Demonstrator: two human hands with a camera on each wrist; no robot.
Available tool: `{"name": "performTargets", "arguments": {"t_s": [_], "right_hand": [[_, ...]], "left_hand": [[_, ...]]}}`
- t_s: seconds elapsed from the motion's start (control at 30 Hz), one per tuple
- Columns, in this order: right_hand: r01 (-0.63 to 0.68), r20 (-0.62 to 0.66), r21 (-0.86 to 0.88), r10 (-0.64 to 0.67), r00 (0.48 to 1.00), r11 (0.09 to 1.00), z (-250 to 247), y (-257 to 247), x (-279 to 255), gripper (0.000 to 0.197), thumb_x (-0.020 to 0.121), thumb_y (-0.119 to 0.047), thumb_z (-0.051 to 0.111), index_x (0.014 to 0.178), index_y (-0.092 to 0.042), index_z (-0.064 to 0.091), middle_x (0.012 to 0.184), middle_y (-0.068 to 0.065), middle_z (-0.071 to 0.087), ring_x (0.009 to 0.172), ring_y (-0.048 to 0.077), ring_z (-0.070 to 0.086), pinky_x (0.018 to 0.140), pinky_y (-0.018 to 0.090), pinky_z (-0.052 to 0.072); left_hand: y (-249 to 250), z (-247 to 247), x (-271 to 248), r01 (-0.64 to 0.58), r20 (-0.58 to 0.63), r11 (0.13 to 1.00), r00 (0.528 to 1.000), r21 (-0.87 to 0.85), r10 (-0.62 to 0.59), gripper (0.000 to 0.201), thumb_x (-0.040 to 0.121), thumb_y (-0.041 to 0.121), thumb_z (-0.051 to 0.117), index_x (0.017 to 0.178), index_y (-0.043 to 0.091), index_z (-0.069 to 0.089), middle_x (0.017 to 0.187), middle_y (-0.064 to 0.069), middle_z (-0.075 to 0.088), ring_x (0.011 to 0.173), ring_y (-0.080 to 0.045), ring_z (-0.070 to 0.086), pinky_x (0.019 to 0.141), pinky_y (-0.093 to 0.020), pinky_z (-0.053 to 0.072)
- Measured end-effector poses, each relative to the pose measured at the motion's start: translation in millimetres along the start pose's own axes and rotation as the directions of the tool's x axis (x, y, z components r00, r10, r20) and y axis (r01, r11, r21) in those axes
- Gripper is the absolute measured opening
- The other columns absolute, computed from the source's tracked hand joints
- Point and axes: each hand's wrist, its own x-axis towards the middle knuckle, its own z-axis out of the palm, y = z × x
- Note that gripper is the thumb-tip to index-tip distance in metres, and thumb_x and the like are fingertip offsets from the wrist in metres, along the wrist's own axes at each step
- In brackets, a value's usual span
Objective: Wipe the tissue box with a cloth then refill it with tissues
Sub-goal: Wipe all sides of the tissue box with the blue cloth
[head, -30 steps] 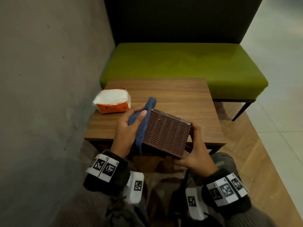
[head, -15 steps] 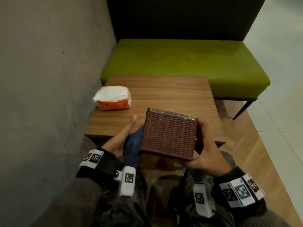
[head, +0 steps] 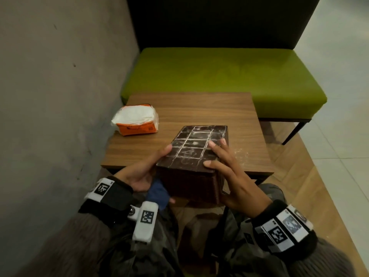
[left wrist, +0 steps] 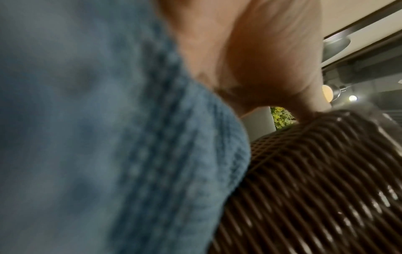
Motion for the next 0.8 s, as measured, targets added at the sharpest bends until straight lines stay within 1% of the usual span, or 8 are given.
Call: {"name": "performTargets", "arguments": {"t_s": [0.13, 0.23, 0.3, 0.4, 0.5, 0.6, 0.7, 0.8], "right_hand": [[-0.056, 0.032, -0.011, 0.056, 0.998, 0.998, -6.4, 5.5, 2.7, 0.092, 0.081, -0.021, 0.071, 0.149, -0.038, 0.011, 0.160, 0.009, -0.003, 0.148, 0.034, -0.004, 0.119, 0.047, 0.015], [-0.240, 0.092, 0.214, 0.225, 0.970, 0.947, -8.0, 7.2, 0.8, 0.113, 0.077, -0.002, 0.072, 0.148, -0.047, -0.003, 0.161, -0.005, -0.010, 0.149, 0.017, -0.006, 0.117, 0.031, 0.025], [-0.418, 0.138, 0.556, 0.416, 0.899, 0.718, -7.6, 5.0, -3.7, 0.111, 0.075, -0.006, 0.069, 0.145, -0.050, -0.005, 0.157, -0.020, 0.004, 0.148, 0.008, 0.010, 0.109, 0.028, 0.039], [-0.519, 0.351, 0.853, 0.676, 0.648, 0.055, -0.9, 2.6, 1.3, 0.115, 0.057, -0.042, 0.084, 0.146, -0.045, 0.011, 0.146, -0.010, 0.036, 0.136, 0.024, 0.040, 0.088, 0.044, 0.054], [-0.542, 0.445, 0.839, 0.637, 0.630, -0.050, 13.5, 7.6, 7.2, 0.103, 0.063, -0.056, 0.081, 0.146, -0.027, 0.028, 0.140, 0.005, 0.053, 0.124, 0.030, 0.055, 0.094, 0.052, 0.049], [-0.480, 0.407, 0.871, 0.696, 0.591, -0.101, 20.6, 9.9, 6.9, 0.086, 0.071, -0.044, 0.078, 0.142, -0.018, 0.038, 0.134, 0.012, 0.058, 0.120, 0.033, 0.058, 0.101, 0.053, 0.045], [-0.457, 0.297, 0.889, 0.810, 0.505, -0.041, 20.1, 8.2, 9.7, 0.084, 0.071, -0.041, 0.080, 0.138, -0.013, 0.038, 0.131, 0.013, 0.059, 0.112, 0.031, 0.063, 0.095, 0.052, 0.050], [-0.518, 0.158, 0.852, 0.905, 0.395, 0.077, 15.4, 7.3, 15.0, 0.082, 0.068, -0.035, 0.081, 0.131, -0.016, 0.032, 0.122, 0.002, 0.057, 0.103, 0.021, 0.065, 0.089, 0.046, 0.055]], "left_hand": [[-13.6, 5.1, 9.7, -0.058, -0.045, 0.998, 0.997, 0.013, 0.058, 0.102, 0.034, 0.046, 0.090, 0.125, 0.015, 0.055, 0.122, -0.019, 0.062, 0.106, -0.037, 0.062, 0.079, -0.060, 0.050], [-20.1, 10.8, 18.3, -0.191, -0.079, 0.981, 0.979, -0.039, 0.188, 0.098, 0.033, 0.048, 0.089, 0.119, 0.012, 0.060, 0.116, -0.016, 0.066, 0.099, -0.029, 0.065, 0.080, -0.050, 0.053], [-17.0, 9.6, 21.4, -0.291, -0.104, 0.957, 0.952, -0.001, 0.289, 0.099, 0.037, 0.047, 0.088, 0.124, 0.012, 0.057, 0.111, -0.013, 0.068, 0.095, -0.025, 0.067, 0.075, -0.040, 0.057], [-10.6, 1.6, 24.4, -0.388, -0.077, 0.908, 0.912, 0.160, 0.403, 0.092, 0.050, 0.040, 0.081, 0.134, 0.024, 0.045, 0.120, -0.009, 0.064, 0.103, -0.024, 0.065, 0.084, -0.037, 0.055], [-11.0, -1.5, 29.6, -0.427, 0.043, 0.839, 0.897, 0.338, 0.440, 0.080, 0.059, 0.045, 0.079, 0.131, 0.039, 0.046, 0.138, -0.003, 0.050, 0.123, -0.025, 0.052, 0.102, -0.044, 0.042], [-16.9, 4.6, 37.6, -0.472, -0.080, 0.813, 0.847, 0.341, 0.525, 0.071, 0.061, 0.054, 0.076, 0.124, 0.033, 0.053, 0.133, -0.001, 0.054, 0.120, -0.022, 0.054, 0.098, -0.039, 0.046], [-22.6, 10.4, 41.5, -0.624, -0.427, 0.707, 0.568, 0.335, 0.704, 0.036, 0.077, 0.031, 0.069, 0.109, 0.024, 0.055, 0.118, -0.002, 0.062, 0.107, -0.016, 0.060, 0.089, -0.031, 0.050], [-25.8, 25.9, 27.5, -0.654, -0.298, 0.324, 0.156, 0.683, 0.942, 0.011, 0.090, 0.018, 0.060, 0.098, 0.019, 0.053, 0.102, -0.001, 0.058, 0.095, -0.008, 0.058, 0.084, -0.024, 0.046]]}}
